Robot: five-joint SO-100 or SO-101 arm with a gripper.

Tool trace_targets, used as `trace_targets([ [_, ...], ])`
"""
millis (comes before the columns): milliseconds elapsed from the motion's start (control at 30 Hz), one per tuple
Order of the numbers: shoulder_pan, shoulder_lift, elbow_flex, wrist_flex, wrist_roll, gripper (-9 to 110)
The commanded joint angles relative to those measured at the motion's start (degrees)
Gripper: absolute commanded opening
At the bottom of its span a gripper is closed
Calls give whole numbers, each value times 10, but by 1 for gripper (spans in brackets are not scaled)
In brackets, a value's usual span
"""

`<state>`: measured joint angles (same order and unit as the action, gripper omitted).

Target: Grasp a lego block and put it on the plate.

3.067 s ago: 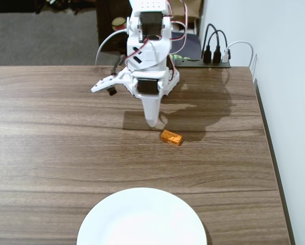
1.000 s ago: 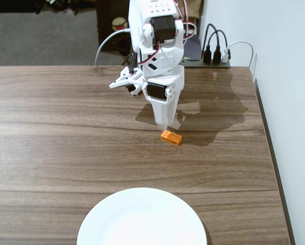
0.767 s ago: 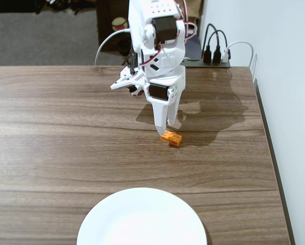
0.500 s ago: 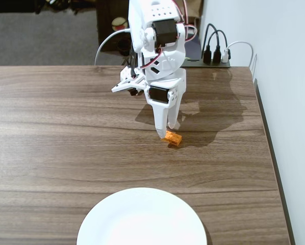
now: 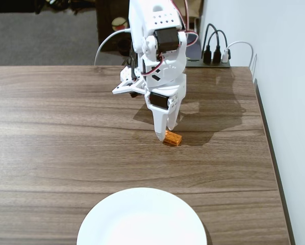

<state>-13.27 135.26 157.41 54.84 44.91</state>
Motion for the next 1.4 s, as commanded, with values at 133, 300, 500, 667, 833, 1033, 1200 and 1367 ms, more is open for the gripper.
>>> trace_targets([
  [133,2,-38,-43,0,5,16],
  [300,-2,-52,-53,-4,6,16],
  [500,-7,-74,-65,-12,10,16],
  [667,-7,-98,-80,-21,15,16],
  [833,-7,-105,-84,-29,22,12],
  [1033,-7,-105,-84,-30,26,6],
  [1200,-7,-105,-84,-30,29,4],
  [1367,-3,-98,-83,-28,28,4],
])
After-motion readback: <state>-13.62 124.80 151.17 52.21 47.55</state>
